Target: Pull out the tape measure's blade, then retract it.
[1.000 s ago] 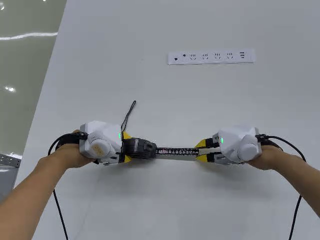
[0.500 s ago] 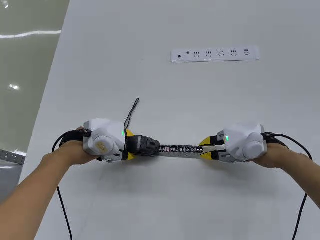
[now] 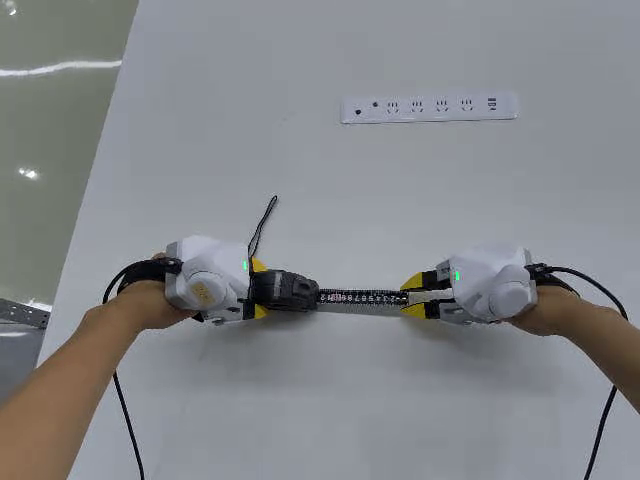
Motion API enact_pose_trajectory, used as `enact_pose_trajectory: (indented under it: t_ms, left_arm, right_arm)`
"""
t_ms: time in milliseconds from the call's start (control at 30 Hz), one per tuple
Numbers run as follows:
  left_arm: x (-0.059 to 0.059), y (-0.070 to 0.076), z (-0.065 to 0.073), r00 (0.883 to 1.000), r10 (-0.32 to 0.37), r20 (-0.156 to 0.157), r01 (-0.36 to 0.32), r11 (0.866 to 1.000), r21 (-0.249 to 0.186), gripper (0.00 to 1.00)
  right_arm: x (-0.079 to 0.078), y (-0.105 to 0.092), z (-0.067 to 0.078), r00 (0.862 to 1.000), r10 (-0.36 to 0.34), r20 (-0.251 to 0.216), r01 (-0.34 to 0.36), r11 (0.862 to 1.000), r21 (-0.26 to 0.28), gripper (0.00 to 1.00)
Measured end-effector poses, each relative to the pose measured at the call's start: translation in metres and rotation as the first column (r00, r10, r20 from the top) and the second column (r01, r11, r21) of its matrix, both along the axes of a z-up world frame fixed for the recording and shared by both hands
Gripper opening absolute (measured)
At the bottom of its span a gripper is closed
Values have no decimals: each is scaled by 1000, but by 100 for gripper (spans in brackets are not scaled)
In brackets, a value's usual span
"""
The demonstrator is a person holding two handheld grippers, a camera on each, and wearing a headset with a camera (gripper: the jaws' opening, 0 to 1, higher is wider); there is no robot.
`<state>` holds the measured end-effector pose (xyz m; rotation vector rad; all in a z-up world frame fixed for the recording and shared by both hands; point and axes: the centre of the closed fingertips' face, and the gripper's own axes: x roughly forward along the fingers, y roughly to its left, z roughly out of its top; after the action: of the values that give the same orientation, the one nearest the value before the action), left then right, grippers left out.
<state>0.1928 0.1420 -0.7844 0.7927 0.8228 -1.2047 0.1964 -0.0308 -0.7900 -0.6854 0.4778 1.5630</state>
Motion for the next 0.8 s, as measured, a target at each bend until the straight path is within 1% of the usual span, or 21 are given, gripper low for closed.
enact_pose_trajectory:
  t_ms: [100, 267, 800]
  left_arm:
    - [0, 0, 0, 1000, -1, -1, 1, 1000, 0, 27]
    - [-2, -2, 5, 1000, 0, 0, 0, 1000, -1, 27]
    - [-2, -1, 3, 1000, 0, 1, 0, 1000, 2, 27]
  right_arm:
    - [0, -1, 0, 1000, 0, -1, 0, 1000, 0, 12]
    - [0, -2, 0, 1000, -1, -2, 1, 1000, 1, 12]
    - [0, -7, 1, 1000, 4, 3, -3, 1000, -3, 12]
